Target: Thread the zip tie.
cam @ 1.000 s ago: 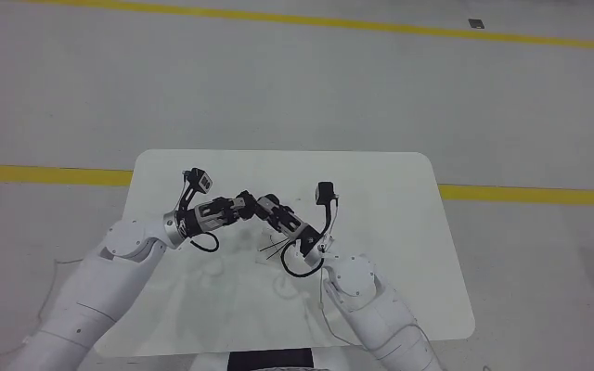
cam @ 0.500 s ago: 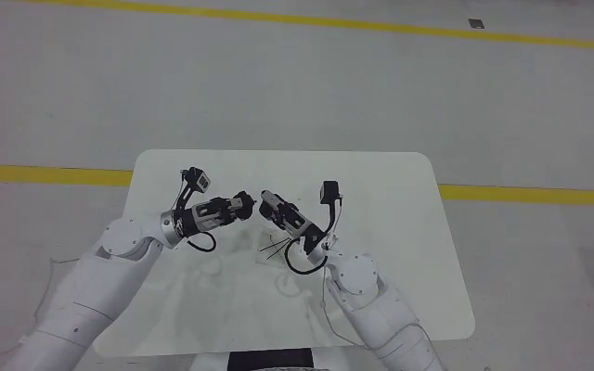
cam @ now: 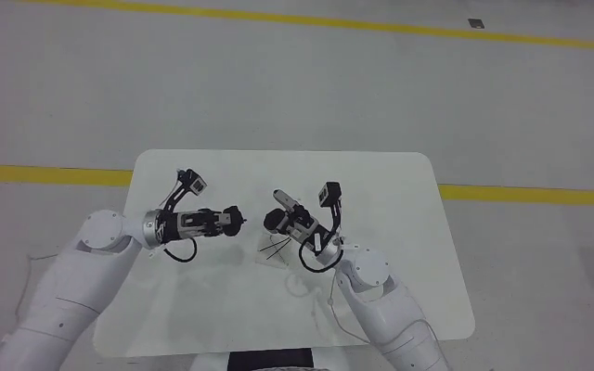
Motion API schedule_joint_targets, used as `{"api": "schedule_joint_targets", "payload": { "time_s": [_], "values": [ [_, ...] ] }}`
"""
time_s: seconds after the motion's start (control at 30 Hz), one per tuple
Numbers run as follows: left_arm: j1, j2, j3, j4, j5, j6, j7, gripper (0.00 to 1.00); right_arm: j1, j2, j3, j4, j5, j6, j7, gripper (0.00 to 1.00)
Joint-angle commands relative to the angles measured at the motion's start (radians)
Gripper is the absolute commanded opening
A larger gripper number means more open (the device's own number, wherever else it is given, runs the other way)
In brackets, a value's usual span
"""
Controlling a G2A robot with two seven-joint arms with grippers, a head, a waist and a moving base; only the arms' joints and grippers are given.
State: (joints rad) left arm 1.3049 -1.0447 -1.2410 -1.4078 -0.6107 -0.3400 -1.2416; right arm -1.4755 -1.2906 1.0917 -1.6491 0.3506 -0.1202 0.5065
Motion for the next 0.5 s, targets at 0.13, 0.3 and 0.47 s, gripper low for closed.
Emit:
{"api": "schedule_joint_targets", "payload": {
  "time_s": [0.13,0.3,0.47],
  "values": [
    [0.001,-0.001,0.005,-0.008,0.006,0.001,0.016,0.00,0.000,0.000,0.000,0.000,0.000,0.000,0.000,1.00],
    [-0.030,0.003,0.011,0.028,0.014,0.000,-0.080,0.00,0.000,0.000,0.000,0.000,0.000,0.000,0.000,1.00],
    [-0.062,0.016,-0.013,0.067,0.064,0.000,-0.148,0.00,0.000,0.000,0.000,0.000,0.000,0.000,0.000,1.00]
  ]
}}
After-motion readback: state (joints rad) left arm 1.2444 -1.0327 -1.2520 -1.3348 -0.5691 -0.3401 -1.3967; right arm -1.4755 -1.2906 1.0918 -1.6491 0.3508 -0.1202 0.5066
